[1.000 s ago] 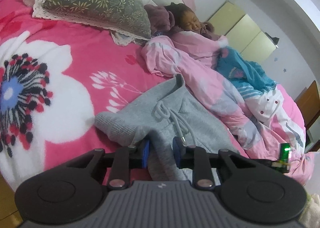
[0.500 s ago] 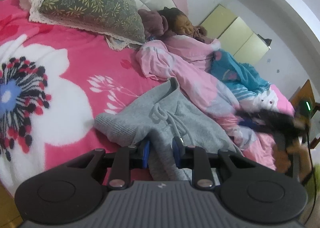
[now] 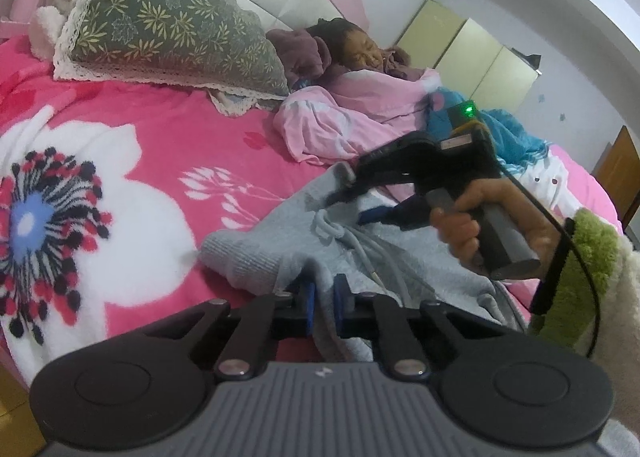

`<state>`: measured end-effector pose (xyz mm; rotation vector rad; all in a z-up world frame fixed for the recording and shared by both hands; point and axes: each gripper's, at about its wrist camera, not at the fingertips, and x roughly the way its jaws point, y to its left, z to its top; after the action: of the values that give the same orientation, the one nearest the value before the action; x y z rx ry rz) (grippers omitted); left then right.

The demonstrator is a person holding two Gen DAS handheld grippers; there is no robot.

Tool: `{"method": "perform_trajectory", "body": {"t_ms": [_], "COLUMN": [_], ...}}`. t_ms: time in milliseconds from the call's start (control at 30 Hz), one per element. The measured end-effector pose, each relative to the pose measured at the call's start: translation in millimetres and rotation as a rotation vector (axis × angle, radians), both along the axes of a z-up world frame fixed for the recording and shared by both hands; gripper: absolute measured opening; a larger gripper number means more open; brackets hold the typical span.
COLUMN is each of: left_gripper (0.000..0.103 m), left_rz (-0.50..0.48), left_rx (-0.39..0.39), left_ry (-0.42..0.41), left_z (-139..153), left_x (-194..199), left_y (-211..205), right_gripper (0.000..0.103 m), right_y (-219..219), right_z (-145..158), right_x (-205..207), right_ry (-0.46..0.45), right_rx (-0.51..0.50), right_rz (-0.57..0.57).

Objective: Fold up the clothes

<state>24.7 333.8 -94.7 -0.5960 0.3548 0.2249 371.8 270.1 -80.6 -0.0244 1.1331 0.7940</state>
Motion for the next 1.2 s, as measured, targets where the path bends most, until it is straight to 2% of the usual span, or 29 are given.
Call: {"method": "perform_trajectory", "body": {"t_ms": [67, 233, 300, 400, 500, 533, 567, 633, 733, 800, 833, 867, 933, 1000, 1033, 1100, 1133, 1200], "left_gripper": [0.008, 0.007, 0.007, 0.007, 0.008, 0.01, 0.011, 0.011, 0.012, 0.016, 0.023, 0.032, 0.043, 0.046, 0.046, 0.034, 0.015, 0.009], "left_rz": [0.006, 0.038, 0.049, 0.065, 0.063, 0.061, 0.058, 0.056, 0.059, 0.052, 0.044, 0.033, 0.013, 0.018, 0.031, 0.08, 0.107, 0.143], "left_rx": [0.003, -0.017, -0.039, -0.072, -0.096, -0.104, -0.117, -0.135, -0.171, -0.23, -0.271, -0.319, -0.414, -0.488, -0.519, -0.544, -0.55, -0.488], "left_ry": [-0.02, -0.073, -0.083, -0.054, -0.002, 0.013, 0.026, 0.035, 0.022, 0.001, -0.014, -0.033, -0.072, -0.093, -0.1, -0.077, -0.06, -0.011], "left_z": [2.5, 11.1, 11.7, 5.4, -2.9, -5.3, -7.7, -8.9, -9.4, -11.5, -13.5, -16.1, -21.7, -25.9, -28.1, -30.2, -31.0, -26.6], "left_x": [-2.8, -9.2, -10.9, -8.7, -4.1, -2.8, -1.7, -1.3, -4.7, -6.8, -7.3, -7.2, -5.4, -2.1, -0.4, 4.7, 7.4, 13.4], "left_y": [-1.2, 2.3, 8.9, 16.9, 20.6, 21.9, 23.5, 25.9, 29.4, 35.2, 39.0, 43.5, 51.4, 57.1, 59.0, 58.8, 58.1, 53.2], "right_gripper": [0.012, 0.011, 0.011, 0.011, 0.011, 0.014, 0.021, 0.03, 0.039, 0.042, 0.045, 0.048, 0.052, 0.054, 0.054, 0.054, 0.054, 0.054], "right_y": [-9.2, -17.8, -8.1, 17.3, 34.0, 37.5, 38.4, 33.4, 11.2, -17.9, -34.1, -51.3, -85.5, -116.4, -128.2, -151.2, -161.3, -181.6], "right_z": [12.3, 49.6, 55.7, 40.8, 6.3, -6.4, -15.5, -18.8, -6.3, 9.2, 17.5, 26.0, 42.9, 55.8, 58.0, 60.5, 58.1, 51.4], "right_x": [-1.6, -7.5, -6.0, -2.1, 2.3, 4.2, 6.2, 13.4, 23.8, 32.2, 35.6, 37.6, 40.5, 42.6, 42.7, 41.0, 37.0, 26.6], "right_ry": [-0.025, -0.076, -0.085, -0.075, -0.041, -0.028, -0.008, 0.064, 0.146, 0.178, 0.183, 0.168, 0.12, 0.078, 0.065, 0.045, 0.044, 0.044], "right_rx": [0.034, 0.165, 0.181, 0.145, 0.087, 0.081, 0.103, 0.167, 0.247, 0.315, 0.353, 0.373, 0.392, 0.391, 0.37, 0.333, 0.327, 0.319], "right_rz": [-0.003, -0.006, -0.003, 0.008, 0.019, 0.02, 0.022, -0.004, -0.059, -0.12, -0.143, -0.16, -0.192, -0.218, -0.225, -0.235, -0.233, -0.231]}}
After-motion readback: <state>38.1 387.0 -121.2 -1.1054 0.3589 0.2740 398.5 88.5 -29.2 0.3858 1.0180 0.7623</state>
